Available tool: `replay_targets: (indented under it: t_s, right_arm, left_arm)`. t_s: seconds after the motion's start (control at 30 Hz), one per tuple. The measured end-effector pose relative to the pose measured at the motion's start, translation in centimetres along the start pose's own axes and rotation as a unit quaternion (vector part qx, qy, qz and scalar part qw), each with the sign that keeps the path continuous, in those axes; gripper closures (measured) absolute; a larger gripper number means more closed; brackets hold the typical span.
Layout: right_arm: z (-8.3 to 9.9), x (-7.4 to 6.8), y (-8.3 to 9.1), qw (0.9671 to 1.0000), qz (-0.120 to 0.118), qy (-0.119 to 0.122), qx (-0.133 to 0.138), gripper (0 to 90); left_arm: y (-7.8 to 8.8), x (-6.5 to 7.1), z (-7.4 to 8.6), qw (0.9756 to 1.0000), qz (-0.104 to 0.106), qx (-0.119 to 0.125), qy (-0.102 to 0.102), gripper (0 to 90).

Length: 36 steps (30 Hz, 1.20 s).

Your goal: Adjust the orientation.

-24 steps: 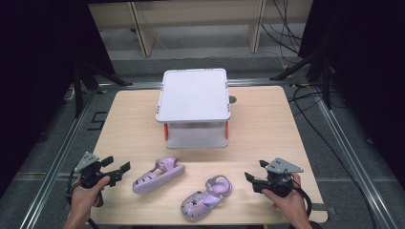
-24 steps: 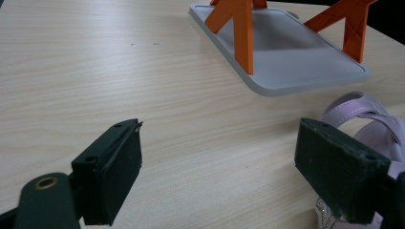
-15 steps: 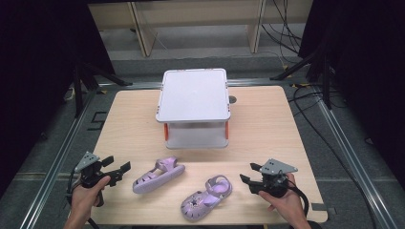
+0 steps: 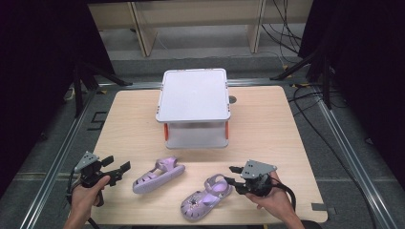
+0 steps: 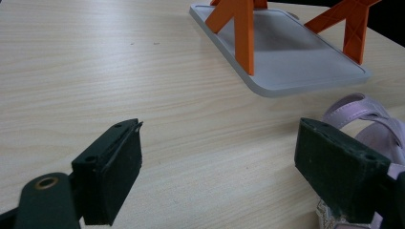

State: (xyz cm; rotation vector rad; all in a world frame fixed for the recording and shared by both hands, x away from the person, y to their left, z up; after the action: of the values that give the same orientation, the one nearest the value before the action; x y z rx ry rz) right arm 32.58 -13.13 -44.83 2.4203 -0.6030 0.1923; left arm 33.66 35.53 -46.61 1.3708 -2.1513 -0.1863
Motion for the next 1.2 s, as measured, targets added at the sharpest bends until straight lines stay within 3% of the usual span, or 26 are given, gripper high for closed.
replay_targets:
  t_s: [0.1,0.13,0.17,0.27,0.47,0.63,1.0,1.03,1.07,1.13,1.2]
  right_arm:
    - [-0.5,0.4,-0.2,0.9999,-0.004,0.003,0.009,58.4]
    - [-0.9,0.5,-0.3,0.9998,-0.014,0.009,0.009,58.4]
    - [-0.9,0.5,-0.3,0.9998,-0.014,0.009,0.009,58.4]
    - [-1.5,0.3,-0.7,0.9991,-0.028,0.03,0.009,58.4]
    - [-1.9,0.0,-1.7,0.9976,-0.055,0.042,0.0,59.0]
    - [-2.0,-0.1,-2.9,0.9943,-0.095,0.05,-0.002,57.5]
    - [-1.8,0.0,-4.3,0.9896,-0.124,0.071,-0.012,56.6]
    - [-1.8,0.1,-4.5,0.9887,-0.132,0.07,-0.011,56.6]
    - [-1.8,0.1,-4.5,0.9887,-0.132,0.07,-0.011,56.6]
    - [-1.9,0.1,-5.1,0.9864,-0.141,0.082,-0.015,56.7]
    - [-2.0,0.1,-5.2,0.9855,-0.146,0.085,-0.016,56.7]
  left_arm:
    - [0.0,0.0,0.0,1.0,0.001,-0.001,-0.002,15.7]
    - [0.1,0.1,0.1,0.9999,-0.009,-0.006,0.006,15.7]
    - [0.1,0.0,0.0,0.9999,-0.007,-0.007,-0.005,15.7]
    - [-0.1,0.0,0.0,1.0,0.002,0.0,-0.003,15.7]
    - [-0.2,0.0,0.1,1.0,0.003,-0.001,-0.003,15.8]
    - [-0.1,-0.1,0.0,1.0,0.003,-0.001,-0.002,15.9]
    - [-0.2,0.0,0.1,1.0,0.002,-0.002,-0.004,15.9]
    - [0.1,0.1,0.2,0.9998,-0.013,-0.011,0.007,15.9]
    - [-0.2,-0.1,0.0,0.9999,0.003,-0.004,-0.014,15.9]
    - [-0.2,0.0,0.2,1.0,-0.001,-0.004,-0.002,16.0]
    - [-0.2,0.0,0.2,1.0,0.001,-0.004,-0.004,16.0]
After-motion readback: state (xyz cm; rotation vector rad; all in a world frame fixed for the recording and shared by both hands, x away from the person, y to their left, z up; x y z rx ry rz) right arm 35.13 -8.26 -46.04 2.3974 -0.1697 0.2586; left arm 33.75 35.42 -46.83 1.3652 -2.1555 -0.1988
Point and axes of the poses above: each handheld gripper's, and its own axes: y roughly backward along the jaws, z roughly out of its underside, x roughly to its right, the point moved 1 cm from there along -y, roughly forward along the jaws, and after that the axes turned 12 degrees about y, right-handed, at the moved point
